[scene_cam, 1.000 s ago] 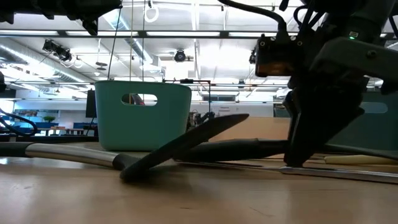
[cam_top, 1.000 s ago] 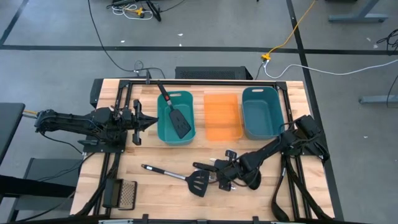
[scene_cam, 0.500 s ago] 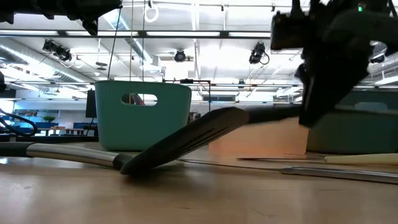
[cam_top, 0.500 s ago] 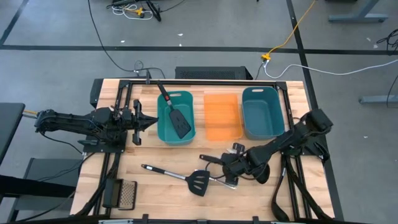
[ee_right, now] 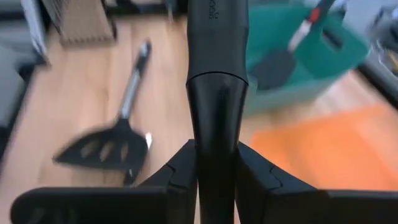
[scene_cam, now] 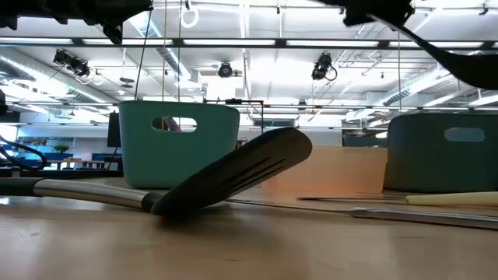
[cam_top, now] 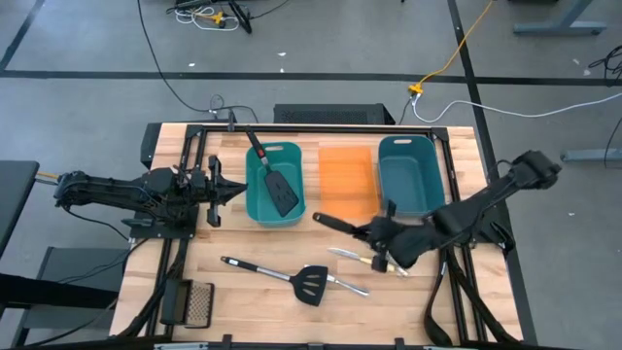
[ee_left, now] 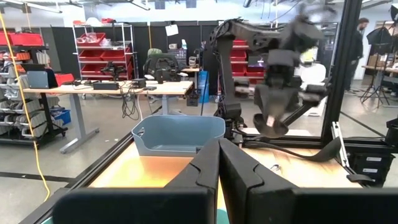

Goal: Pick & Place Kitchen Items
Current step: Put the left black ladle into the blue bin

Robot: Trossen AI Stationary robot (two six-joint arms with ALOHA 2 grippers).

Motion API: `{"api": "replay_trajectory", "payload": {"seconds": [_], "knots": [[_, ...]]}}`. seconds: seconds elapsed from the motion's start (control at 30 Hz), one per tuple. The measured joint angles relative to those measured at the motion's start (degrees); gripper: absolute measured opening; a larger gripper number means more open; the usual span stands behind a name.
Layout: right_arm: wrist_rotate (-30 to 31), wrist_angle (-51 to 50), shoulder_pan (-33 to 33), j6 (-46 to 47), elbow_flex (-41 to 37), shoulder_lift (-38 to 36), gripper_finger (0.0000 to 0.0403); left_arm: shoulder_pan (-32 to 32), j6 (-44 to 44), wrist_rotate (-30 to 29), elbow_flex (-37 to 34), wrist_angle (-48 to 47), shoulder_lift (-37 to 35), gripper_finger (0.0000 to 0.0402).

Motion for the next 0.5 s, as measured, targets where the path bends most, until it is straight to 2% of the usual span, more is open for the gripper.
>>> {"api": "replay_trajectory", "payload": {"seconds": [0.3, 0.4, 0.5], "knots": [[3.52, 27.72, -5.61, -14.65, -21.36, -22.81, 0.0078, 0.0, 0.03, -0.37, 0.0, 0.04, 0.0, 0.0014], [3.67, 33.98, -8.63, -20.38, -24.47, -28.87, 0.0078, 0.02, 0.05, -1.33, 0.0, 0.07, 0.0, 0.0014], [10.42, 34.24, -11.34, -24.18, -24.88, -32.68, 0.0078, 0.0, 0.07, -1.66, 0.0, 0.07, 0.02, 0.0014]]}}
